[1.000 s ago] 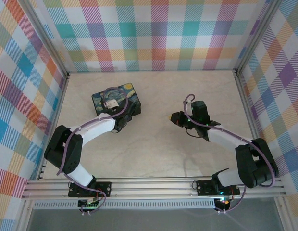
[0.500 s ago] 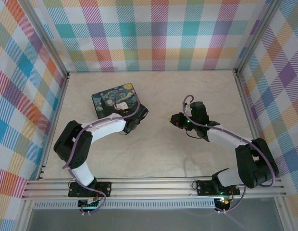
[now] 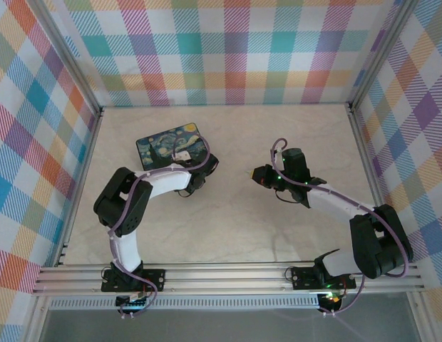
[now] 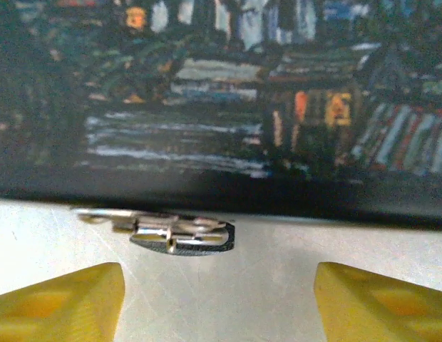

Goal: Unlock a padlock with a key

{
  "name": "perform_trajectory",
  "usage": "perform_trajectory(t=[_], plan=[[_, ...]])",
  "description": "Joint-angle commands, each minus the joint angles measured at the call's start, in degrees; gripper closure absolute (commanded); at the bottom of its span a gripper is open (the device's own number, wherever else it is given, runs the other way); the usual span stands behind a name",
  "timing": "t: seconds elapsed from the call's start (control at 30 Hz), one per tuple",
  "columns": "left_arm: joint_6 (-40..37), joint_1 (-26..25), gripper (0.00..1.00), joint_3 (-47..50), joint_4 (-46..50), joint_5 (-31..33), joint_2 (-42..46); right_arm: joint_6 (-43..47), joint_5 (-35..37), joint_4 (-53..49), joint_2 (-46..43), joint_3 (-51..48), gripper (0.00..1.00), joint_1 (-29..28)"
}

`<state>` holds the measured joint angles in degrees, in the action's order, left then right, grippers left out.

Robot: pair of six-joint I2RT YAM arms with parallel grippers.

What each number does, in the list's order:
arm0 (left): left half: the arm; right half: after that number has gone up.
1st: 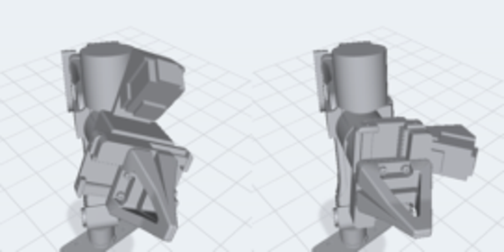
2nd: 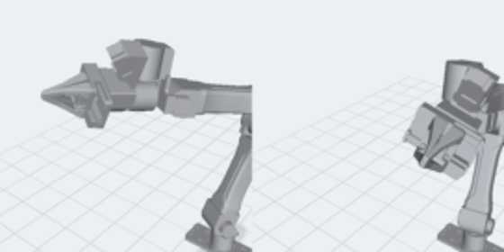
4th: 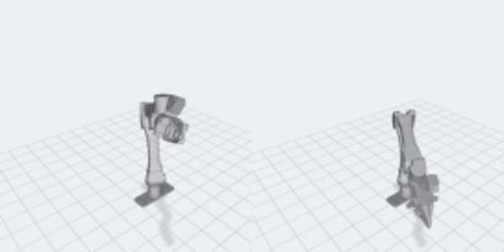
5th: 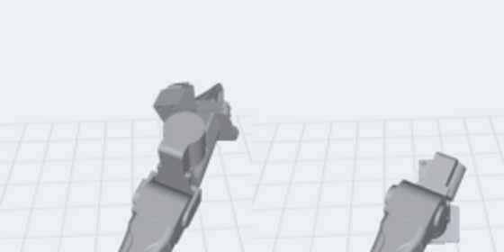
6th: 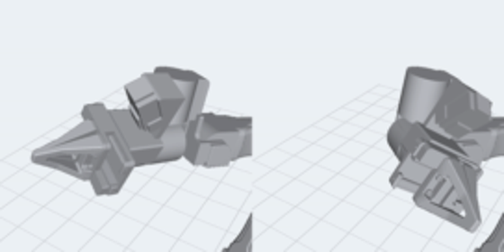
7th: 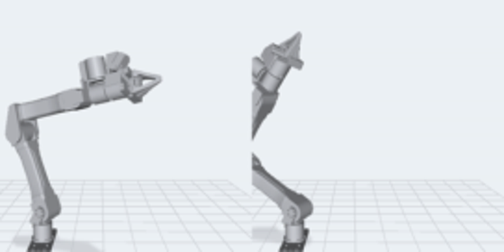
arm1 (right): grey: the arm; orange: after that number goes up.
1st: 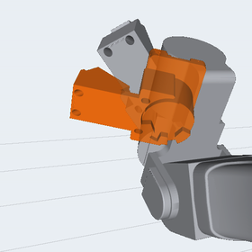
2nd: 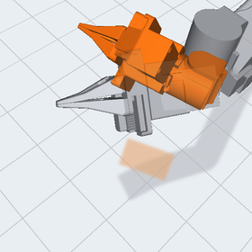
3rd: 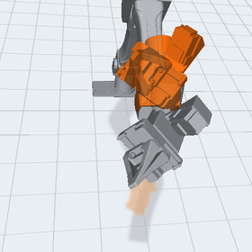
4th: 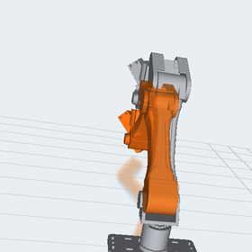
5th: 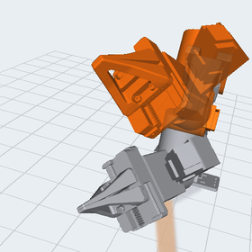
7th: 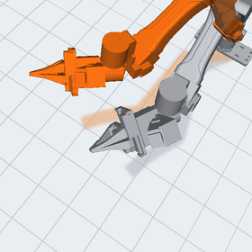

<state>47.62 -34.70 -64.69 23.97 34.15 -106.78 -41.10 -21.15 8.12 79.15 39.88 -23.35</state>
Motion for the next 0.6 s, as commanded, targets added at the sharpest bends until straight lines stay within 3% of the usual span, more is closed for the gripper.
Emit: perform_trajectory(t=[0.0,0.57], plan=[[-2.9,0.8,0.33,0.3,-3.1,1.8,-0.7,0.0,-1.5,2.5,1.6,1.8,1.0,-0.2],[-6.0,2.7,0.48,1.3,-6.1,3.7,-3.0,-1.1,-3.6,5.6,7.5,3.4,1.0,-1.4]])
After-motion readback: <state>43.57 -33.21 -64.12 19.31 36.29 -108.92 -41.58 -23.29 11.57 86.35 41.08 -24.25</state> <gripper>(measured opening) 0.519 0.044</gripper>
